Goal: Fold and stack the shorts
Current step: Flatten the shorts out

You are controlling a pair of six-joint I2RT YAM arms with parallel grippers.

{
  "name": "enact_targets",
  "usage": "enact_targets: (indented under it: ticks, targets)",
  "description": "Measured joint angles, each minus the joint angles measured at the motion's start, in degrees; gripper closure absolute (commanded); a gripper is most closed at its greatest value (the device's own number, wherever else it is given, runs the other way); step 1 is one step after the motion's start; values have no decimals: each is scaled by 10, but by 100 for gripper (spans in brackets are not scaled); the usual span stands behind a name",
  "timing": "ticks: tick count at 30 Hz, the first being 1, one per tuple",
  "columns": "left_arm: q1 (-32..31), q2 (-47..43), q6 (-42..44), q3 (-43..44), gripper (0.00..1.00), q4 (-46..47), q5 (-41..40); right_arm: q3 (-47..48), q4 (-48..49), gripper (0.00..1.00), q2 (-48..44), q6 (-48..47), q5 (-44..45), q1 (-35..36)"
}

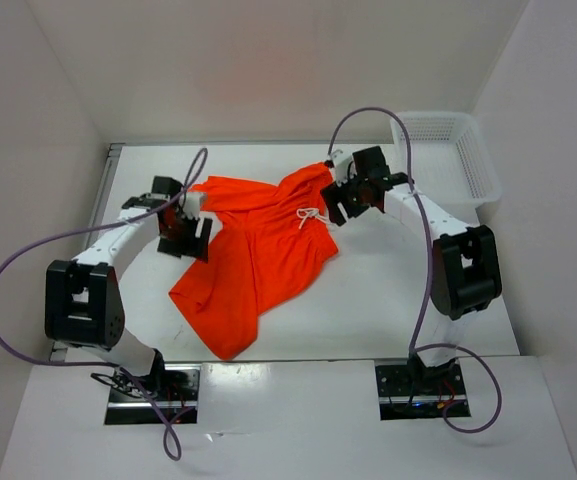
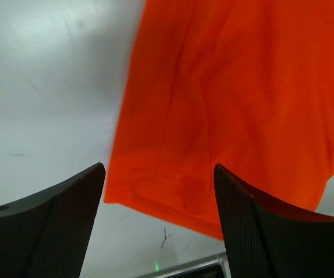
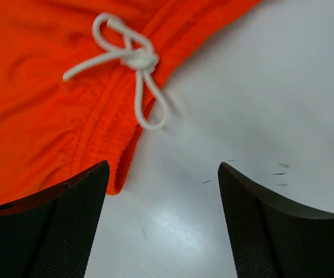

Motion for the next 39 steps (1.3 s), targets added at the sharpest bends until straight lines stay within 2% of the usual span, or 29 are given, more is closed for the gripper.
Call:
enact_targets:
  ticks: [5, 8, 9, 10, 13, 14, 19, 22, 23, 25, 27, 29, 33, 39]
  targets:
    - [-11, 15, 0, -85, 19, -23, -34, -72, -22, 23, -1, -10, -30, 10]
    - [-12, 17, -1, -93, 25, -19, -60, -84, -24, 25, 0, -9, -37, 21]
    - [-14, 18, -1, -94, 29, -14, -65, -84, -23, 26, 0, -9, -38, 25]
    - [-17, 21, -2, -96, 38, -8, -71, -84, -21, 26, 0, -8, -38, 29]
    - [-29, 33, -1, -105, 50, 2, -77, -84, -12, 29, 5, 0, -36, 39]
    - [-32, 39, 0, -111, 58, 6, -78, -84, -8, 33, 10, 3, -35, 41]
    - [-39, 60, 0, -121, 73, 5, -82, -84, 5, 38, 48, 17, -7, 42]
    - [-38, 62, -2, -120, 89, 6, -79, -87, 6, 48, 57, 22, -1, 44]
    - [-38, 65, 0, -119, 92, 5, -76, -89, 7, 62, 57, 22, 0, 45]
    - [-38, 75, 0, -111, 99, -3, -73, -95, 10, 77, 57, 14, 0, 50]
    - [-38, 83, 0, -102, 100, -12, -70, -103, 12, 93, 57, 3, -2, 59]
    - [-38, 85, 0, -98, 100, -16, -71, -108, 16, 100, 53, -12, 0, 65]
    - [-30, 106, 0, -63, 100, -27, -76, -144, 14, 100, 19, -53, 17, 69]
    - [2, 147, 0, 76, 99, -2, -104, -239, -13, 100, -70, -99, 38, 70]
